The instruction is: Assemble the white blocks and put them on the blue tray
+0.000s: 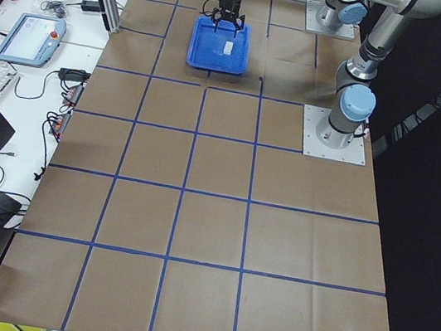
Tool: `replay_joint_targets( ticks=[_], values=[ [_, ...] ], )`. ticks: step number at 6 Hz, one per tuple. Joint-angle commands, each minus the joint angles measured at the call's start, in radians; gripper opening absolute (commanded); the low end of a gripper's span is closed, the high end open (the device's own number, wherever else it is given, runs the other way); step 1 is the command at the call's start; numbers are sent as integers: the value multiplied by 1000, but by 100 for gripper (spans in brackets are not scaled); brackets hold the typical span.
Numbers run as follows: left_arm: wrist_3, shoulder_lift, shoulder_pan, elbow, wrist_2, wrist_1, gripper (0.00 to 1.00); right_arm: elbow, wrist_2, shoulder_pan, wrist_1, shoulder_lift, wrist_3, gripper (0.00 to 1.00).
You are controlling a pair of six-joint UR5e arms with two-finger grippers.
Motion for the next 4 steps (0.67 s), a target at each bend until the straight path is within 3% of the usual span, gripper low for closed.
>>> replay_joint_targets(
  ticks=[1, 3, 4],
  values=[
    [0, 0, 0, 1, 0, 0, 99, -130, -55, -10, 298, -70, 103, 100],
    [0, 0, 11, 1, 0, -1, 99, -249, -189, -30, 492, -109, 445, 100],
    [0, 0, 17, 2, 0, -1, 99, -286, -234, -51, 560, -138, 526, 100]
  ],
)
